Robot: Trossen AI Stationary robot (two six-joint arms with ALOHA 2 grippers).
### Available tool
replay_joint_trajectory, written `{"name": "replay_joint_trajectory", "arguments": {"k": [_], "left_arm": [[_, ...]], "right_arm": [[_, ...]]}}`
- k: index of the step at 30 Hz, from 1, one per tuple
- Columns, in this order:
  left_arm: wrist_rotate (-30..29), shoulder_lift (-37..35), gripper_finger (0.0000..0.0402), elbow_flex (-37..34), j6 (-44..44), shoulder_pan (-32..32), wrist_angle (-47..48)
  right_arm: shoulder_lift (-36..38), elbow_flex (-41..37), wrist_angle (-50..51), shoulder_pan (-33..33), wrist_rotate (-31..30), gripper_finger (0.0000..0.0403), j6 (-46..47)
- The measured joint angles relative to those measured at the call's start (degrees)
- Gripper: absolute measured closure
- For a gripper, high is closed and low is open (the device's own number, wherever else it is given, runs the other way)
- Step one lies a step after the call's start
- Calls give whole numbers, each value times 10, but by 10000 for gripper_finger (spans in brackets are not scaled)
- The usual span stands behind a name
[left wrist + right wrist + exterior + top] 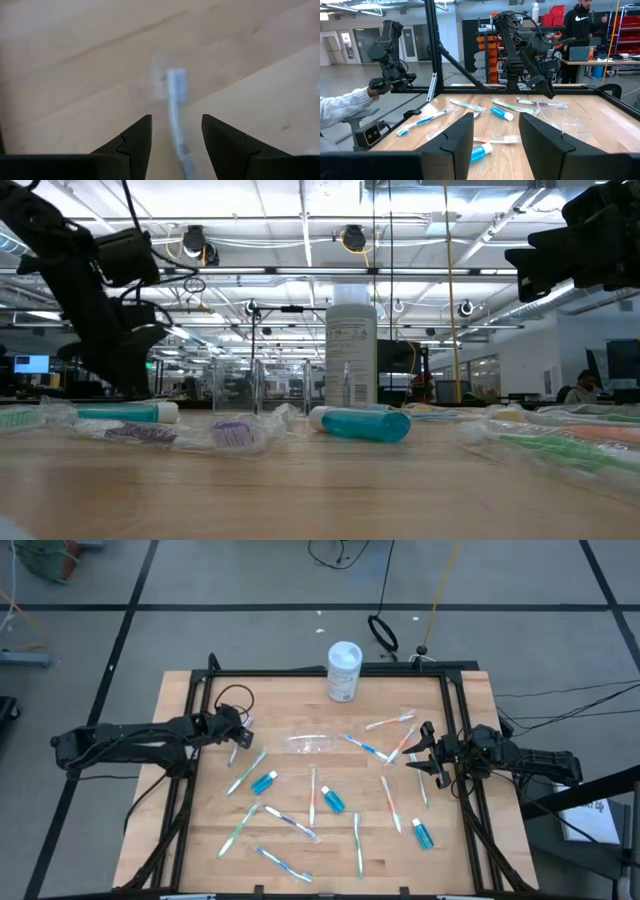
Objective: Pick & Place toothbrushing station
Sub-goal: Put the purple toothbrush into the transparent organizer
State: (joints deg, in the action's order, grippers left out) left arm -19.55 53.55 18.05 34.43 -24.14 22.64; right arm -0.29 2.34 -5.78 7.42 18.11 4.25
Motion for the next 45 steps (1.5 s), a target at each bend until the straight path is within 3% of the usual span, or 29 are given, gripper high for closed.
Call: {"name": "replay_joint_trajectory", "arguments": {"k": [11, 23, 38, 42, 45], "left_arm": [[41, 41, 222, -23, -24, -37, -88], [19, 133, 222, -22, -26, -36, -132], [36, 127, 222, -25, -24, -34, -302], [65, 127, 222, -24, -54, -34, -290], [46, 128, 222, -24, -69, -34, -243]], "right_arm": [[0, 0, 0, 0, 0, 252, -4], [0, 0, 0, 0, 0, 252, -4], [0, 0, 0, 0, 0, 252, -6], [0, 0, 0, 0, 0, 252, -6], [0, 0, 0, 0, 0, 252, -6]]}}
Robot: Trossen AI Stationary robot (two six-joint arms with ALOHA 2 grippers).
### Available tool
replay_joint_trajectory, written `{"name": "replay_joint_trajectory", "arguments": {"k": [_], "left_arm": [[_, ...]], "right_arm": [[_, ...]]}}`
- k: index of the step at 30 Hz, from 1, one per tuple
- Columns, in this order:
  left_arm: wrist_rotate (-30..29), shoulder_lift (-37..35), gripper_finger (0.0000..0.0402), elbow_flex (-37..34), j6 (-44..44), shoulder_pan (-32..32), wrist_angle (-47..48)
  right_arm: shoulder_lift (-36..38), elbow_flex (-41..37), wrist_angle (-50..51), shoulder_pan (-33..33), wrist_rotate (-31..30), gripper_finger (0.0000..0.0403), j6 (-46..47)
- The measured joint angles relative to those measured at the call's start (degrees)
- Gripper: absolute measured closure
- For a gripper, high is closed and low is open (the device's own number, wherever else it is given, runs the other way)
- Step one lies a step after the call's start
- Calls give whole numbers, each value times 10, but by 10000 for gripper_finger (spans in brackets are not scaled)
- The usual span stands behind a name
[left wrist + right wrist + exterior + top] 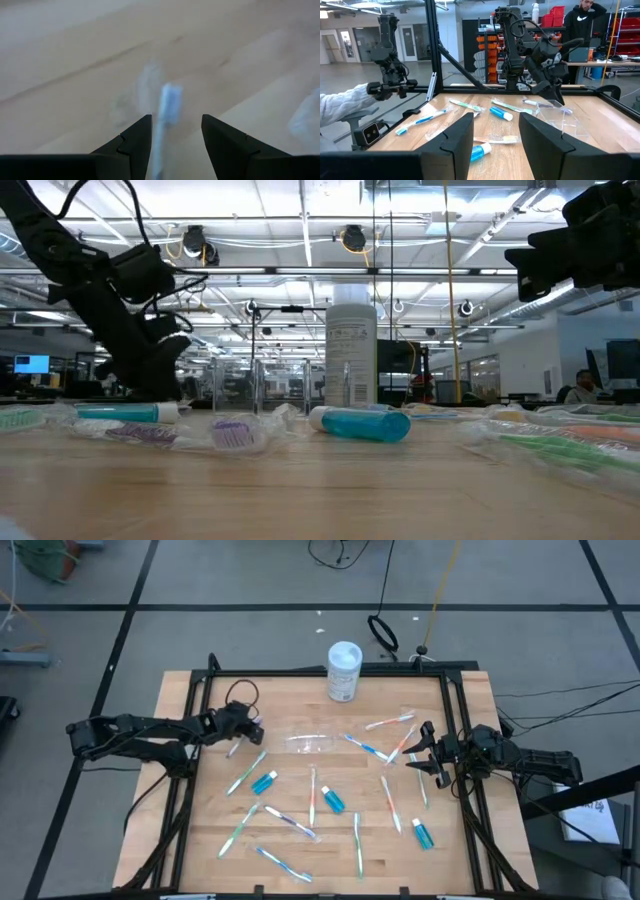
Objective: Pick & Place toothbrushing station
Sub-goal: Put the purple toothbrush into the transparent organizer
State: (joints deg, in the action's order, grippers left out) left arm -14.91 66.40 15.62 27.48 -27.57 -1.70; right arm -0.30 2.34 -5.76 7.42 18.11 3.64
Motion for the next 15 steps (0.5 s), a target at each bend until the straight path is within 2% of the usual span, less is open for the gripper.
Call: {"name": "replay_joint_trajectory", "arguments": {"k": [3, 11, 15], "left_arm": [[-21, 0, 222, 0, 6, 0, 36], [-21, 14, 224, 1, 27, 0, 57], [-26, 37, 257, 3, 37, -1, 57]], "right_arm": [[0, 0, 0, 0, 0, 252, 0], [0, 0, 0, 0, 0, 252, 0], [0, 0, 0, 0, 0, 252, 0]]}}
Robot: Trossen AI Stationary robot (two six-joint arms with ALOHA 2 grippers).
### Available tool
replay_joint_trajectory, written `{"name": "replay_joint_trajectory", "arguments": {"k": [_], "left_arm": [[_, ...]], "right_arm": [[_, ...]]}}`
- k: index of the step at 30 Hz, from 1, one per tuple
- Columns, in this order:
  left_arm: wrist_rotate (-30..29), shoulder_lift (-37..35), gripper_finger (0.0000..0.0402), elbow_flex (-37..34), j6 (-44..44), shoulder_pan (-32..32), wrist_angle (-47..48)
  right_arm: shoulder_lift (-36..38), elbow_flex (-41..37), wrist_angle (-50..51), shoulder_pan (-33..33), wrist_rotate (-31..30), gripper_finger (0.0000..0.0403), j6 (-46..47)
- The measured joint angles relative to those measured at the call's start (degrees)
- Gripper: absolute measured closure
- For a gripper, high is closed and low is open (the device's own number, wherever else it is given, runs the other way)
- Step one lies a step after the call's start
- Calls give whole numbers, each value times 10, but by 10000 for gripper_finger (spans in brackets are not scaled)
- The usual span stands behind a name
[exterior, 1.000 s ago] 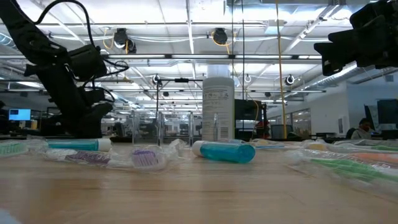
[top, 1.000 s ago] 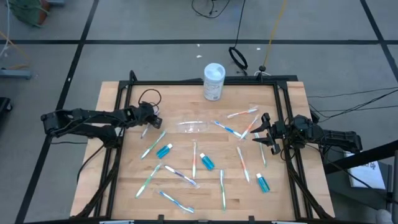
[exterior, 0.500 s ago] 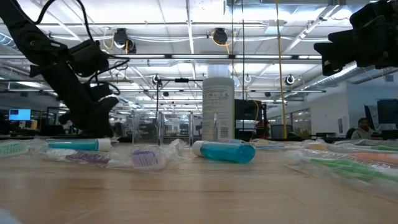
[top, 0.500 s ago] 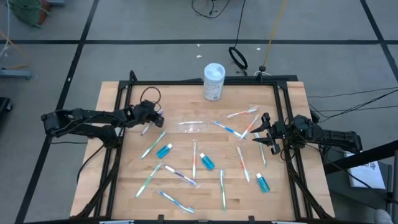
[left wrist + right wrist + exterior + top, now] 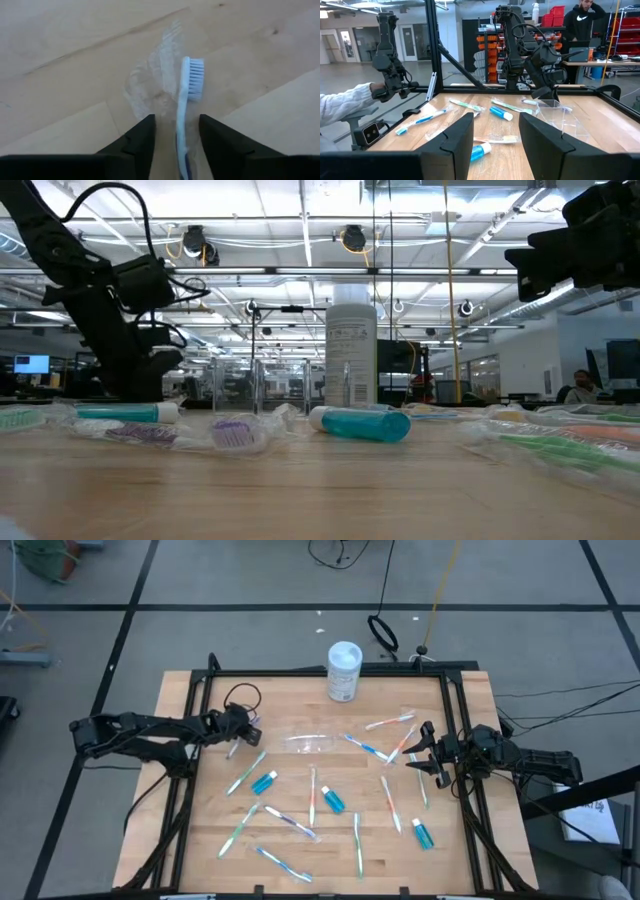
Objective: Pick & Place toothbrushing station
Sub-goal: Put the purple toothbrush into the transparent organizer
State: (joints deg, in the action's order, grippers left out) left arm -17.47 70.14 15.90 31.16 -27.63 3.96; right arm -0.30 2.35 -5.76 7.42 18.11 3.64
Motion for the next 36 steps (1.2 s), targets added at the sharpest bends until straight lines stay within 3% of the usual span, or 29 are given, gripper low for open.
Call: {"name": "replay_joint_trajectory", "arguments": {"k": [10, 13, 16, 20, 24, 29, 36], "left_arm": [[-10, 7, 390, -2, 24, -1, -26], [-5, 7, 382, -3, 24, -1, -55], [40, 8, 373, -3, 24, 0, -88], [81, 8, 390, 4, 24, 3, -150], [119, 7, 387, 5, 16, 20, -263], [122, 7, 393, 5, -4, 31, -394], [134, 7, 389, 5, -107, 85, -638]], "right_arm": [[0, 0, 0, 0, 0, 252, 0], [0, 0, 0, 0, 0, 252, 0], [0, 0, 0, 0, 0, 252, 0], [0, 0, 0, 0, 0, 252, 0], [0, 0, 0, 0, 0, 252, 0], [0, 0, 0, 0, 0, 252, 0], [0, 0, 0, 0, 0, 252, 0]]}}
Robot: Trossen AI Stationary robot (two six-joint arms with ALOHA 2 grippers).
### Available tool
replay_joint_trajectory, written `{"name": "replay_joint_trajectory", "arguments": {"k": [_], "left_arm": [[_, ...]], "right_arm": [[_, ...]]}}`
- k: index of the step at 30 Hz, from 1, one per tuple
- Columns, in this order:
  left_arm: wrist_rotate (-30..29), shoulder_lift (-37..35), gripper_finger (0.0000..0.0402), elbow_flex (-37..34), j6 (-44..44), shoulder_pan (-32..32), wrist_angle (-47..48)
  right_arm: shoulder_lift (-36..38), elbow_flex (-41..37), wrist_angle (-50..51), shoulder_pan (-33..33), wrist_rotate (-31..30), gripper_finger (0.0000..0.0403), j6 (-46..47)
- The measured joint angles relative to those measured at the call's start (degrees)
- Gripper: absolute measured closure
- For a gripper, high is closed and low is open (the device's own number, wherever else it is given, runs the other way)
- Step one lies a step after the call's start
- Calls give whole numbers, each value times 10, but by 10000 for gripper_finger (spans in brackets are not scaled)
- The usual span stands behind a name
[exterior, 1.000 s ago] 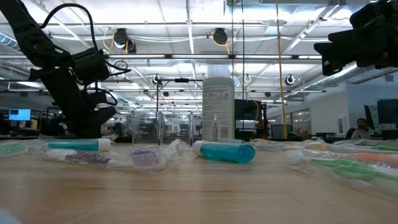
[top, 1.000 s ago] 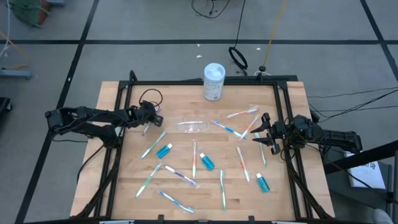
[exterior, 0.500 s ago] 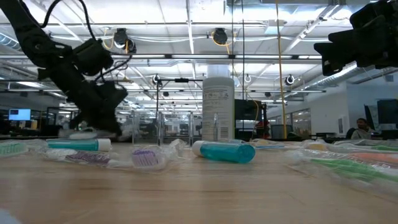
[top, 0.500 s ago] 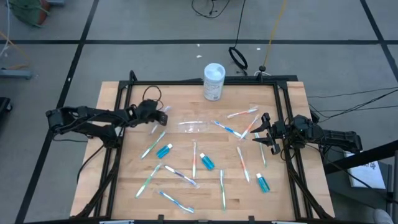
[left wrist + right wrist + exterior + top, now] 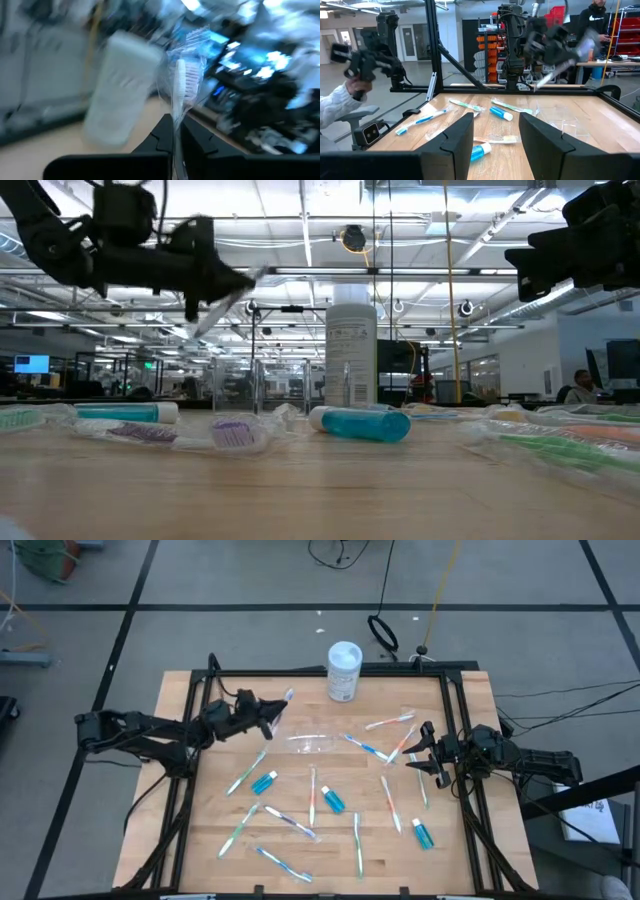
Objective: Pick & Place toothbrushing station
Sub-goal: Put the purple toothbrush into the transparent organizer
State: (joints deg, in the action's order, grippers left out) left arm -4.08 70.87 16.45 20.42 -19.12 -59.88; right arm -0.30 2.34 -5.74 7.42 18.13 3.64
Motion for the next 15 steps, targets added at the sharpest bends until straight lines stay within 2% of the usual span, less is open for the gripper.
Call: {"name": "replay_joint_trajectory", "arguments": {"k": [3, 8, 15], "left_arm": [[-9, 0, 396, 0, -52, 32, -61], [-92, 18, 388, 10, -110, 73, -70], [-100, 94, 390, 83, -150, 93, -75]], "right_arm": [[0, 0, 0, 0, 0, 252, 0], [0, 0, 0, 0, 0, 252, 0], [0, 0, 0, 0, 0, 252, -7]]}}
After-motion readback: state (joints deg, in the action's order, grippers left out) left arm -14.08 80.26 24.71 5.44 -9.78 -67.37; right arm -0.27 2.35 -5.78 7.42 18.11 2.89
